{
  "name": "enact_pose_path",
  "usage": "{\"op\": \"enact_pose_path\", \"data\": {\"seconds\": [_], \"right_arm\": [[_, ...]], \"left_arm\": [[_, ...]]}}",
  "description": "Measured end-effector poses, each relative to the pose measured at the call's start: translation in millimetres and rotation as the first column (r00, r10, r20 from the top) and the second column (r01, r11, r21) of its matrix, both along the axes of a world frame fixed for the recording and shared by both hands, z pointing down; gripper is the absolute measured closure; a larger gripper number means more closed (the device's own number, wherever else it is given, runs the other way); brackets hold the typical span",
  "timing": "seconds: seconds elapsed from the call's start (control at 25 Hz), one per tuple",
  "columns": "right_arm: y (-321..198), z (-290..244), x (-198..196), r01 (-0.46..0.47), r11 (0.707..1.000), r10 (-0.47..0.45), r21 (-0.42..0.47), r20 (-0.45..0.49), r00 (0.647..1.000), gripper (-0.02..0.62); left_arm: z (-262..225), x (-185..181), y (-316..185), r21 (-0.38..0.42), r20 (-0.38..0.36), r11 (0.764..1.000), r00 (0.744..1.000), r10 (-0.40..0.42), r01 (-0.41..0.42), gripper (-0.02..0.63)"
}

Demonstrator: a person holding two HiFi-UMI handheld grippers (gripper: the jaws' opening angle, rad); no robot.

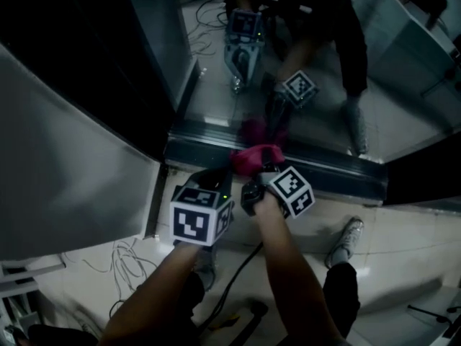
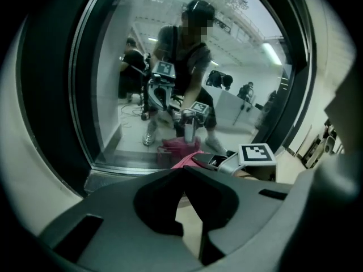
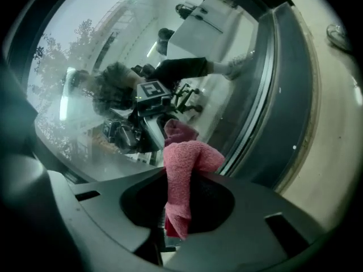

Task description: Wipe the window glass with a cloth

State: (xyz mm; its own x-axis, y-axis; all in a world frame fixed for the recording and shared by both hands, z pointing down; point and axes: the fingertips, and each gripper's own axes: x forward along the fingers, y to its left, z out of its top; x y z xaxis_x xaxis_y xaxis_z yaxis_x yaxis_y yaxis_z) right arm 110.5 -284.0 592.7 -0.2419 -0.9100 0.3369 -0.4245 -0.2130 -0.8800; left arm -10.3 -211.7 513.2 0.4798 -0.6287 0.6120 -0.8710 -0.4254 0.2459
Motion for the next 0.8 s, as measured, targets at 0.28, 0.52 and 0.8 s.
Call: {"op": "enact_pose_path", "data": {"seconds": [0.28, 0.52, 0.8], "right_arm": [[-3, -76, -5, 0.04, 0.992, -0.037, 0.123, -0.028, 0.999, 0.535], [-7, -139, -9, 0.059, 0.98, -0.05, 0.193, -0.05, 0.998, 0.535], [-1, -216, -16, 0.085, 0.948, -0.061, 0.306, -0.086, 0.994, 0.535]], "left_arm": [[-34, -9, -7, 0.075, 0.031, 0.997, 0.999, 0.011, -0.014, 0.606], [-89, -13, -19, 0.168, 0.017, 0.986, 1.0, 0.008, -0.01, 0.606], [-147, -18, -15, 0.27, -0.011, 0.963, 1.0, 0.006, -0.003, 0.606]]}}
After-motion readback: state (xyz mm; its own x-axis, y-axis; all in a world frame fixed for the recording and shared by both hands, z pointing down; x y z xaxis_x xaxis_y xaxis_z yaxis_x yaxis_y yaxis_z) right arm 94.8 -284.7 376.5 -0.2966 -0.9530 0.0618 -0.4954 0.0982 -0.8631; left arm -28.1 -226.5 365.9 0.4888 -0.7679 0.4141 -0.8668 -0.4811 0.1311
